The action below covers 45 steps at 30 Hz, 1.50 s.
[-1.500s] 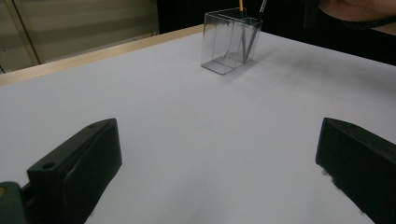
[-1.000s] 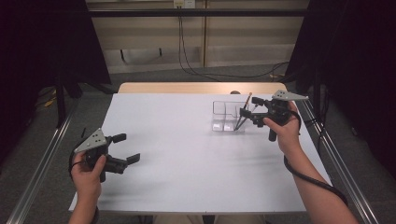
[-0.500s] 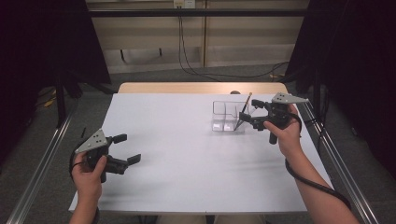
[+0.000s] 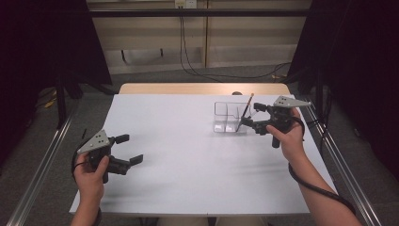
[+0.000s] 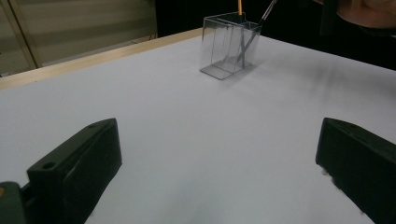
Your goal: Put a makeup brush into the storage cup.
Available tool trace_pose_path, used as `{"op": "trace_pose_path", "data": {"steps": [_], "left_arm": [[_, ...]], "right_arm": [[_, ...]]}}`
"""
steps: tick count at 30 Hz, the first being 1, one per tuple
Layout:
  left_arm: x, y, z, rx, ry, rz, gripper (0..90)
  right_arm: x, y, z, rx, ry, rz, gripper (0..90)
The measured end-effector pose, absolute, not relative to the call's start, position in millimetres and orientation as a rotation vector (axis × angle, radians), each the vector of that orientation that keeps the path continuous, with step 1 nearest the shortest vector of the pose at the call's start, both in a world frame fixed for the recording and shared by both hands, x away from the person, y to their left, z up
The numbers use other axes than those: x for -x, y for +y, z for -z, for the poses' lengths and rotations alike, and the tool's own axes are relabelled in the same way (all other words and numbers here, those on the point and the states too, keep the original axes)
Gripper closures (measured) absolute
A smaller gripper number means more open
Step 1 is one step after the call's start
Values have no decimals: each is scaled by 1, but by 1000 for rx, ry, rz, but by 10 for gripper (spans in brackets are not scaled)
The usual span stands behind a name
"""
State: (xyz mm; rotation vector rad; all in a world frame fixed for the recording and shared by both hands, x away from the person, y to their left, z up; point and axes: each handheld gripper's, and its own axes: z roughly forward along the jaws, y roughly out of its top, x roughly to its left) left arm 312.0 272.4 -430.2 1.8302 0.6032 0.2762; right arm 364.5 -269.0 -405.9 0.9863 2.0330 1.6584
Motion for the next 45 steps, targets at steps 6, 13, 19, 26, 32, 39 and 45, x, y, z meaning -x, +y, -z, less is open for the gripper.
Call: {"op": "trace_pose_path", "data": {"steps": [6, 13, 19, 26, 32, 39, 45], "left_arm": [[-313, 272, 430, -1829, 605, -275, 3], [-312, 272, 431, -1838, 605, -287, 3], [-312, 271, 430, -1834, 609, -285, 3], [-313, 268, 428, -1834, 591, -278, 3], [-314, 265, 427, -1827, 586, -274, 3], [-314, 264, 428, -1834, 584, -273, 3], [-313, 266, 428, -1833, 592, -280, 3]], "right_arm": [[-359, -272, 409, -980, 2046, -1660, 77], [-354, -278, 409, -984, 2031, -1670, 76], [-346, -281, 410, -985, 2026, -1674, 75], [-333, -285, 413, -978, 2033, -1660, 71], [-322, -291, 413, -981, 2029, -1653, 68], [-313, -299, 415, -978, 2038, -1624, 64], [-305, -304, 420, -987, 2042, -1622, 61]]}}
